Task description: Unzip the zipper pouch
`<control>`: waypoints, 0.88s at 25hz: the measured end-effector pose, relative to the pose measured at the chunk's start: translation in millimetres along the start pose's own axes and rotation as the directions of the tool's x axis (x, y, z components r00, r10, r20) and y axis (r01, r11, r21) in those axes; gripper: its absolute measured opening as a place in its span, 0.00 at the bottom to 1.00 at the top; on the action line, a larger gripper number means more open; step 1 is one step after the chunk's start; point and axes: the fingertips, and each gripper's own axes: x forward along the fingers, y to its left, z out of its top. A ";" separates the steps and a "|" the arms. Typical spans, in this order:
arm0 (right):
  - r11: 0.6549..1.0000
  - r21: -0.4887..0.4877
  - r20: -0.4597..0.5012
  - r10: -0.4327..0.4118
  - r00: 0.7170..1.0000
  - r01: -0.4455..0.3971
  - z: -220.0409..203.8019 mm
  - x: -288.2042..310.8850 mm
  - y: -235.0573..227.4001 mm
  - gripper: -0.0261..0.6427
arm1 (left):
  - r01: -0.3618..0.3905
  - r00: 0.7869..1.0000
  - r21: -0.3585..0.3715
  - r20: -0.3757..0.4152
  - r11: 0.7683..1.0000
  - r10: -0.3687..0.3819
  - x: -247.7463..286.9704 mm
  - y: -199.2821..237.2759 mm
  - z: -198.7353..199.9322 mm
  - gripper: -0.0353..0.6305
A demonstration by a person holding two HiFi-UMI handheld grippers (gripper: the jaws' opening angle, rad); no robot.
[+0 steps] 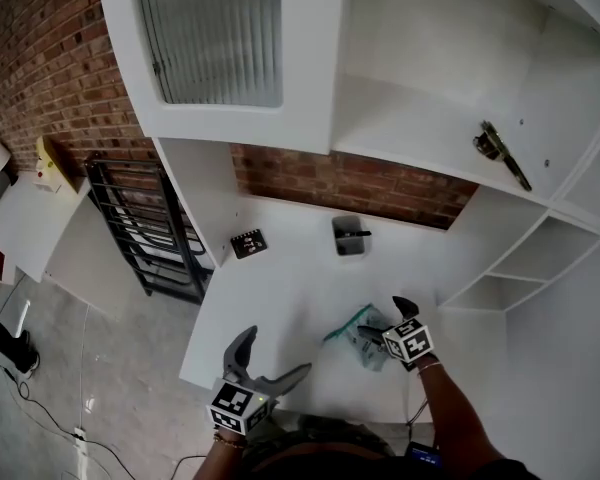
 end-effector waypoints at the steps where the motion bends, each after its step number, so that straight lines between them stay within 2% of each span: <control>1: 1.000 0.002 -0.009 0.011 1.000 -0.011 -2.1 4.6 -0.1 0.82 | -0.012 1.000 -0.008 0.001 1.000 0.012 -1.9 0.8 -1.3 0.89; 6: 0.998 0.029 -0.050 0.051 0.997 -0.049 -12.2 20.5 -8.7 0.81 | -0.069 0.998 -0.032 -0.003 0.997 0.069 -14.8 6.4 -8.0 0.89; 9: 0.997 0.039 -0.093 0.075 0.993 -0.071 -20.0 27.6 -15.8 0.77 | -0.098 0.995 -0.044 -0.004 0.994 0.098 -21.5 10.5 -11.4 0.89; 13: 0.995 0.013 -0.146 0.101 0.984 -0.100 -26.6 34.3 -16.1 0.69 | -0.120 0.993 -0.049 -0.007 0.992 0.120 -26.8 12.1 -13.0 0.89; 17: 0.994 -0.011 -0.173 0.104 0.979 -0.107 -31.2 43.7 -13.6 0.68 | -0.144 0.990 -0.058 -0.005 0.988 0.144 -31.4 17.9 -15.8 0.88; 22: 0.984 0.087 -0.154 0.168 0.974 -0.156 -30.4 45.1 -13.8 0.63 | -0.180 0.983 -0.070 0.006 0.981 0.181 -37.7 28.8 -13.3 0.88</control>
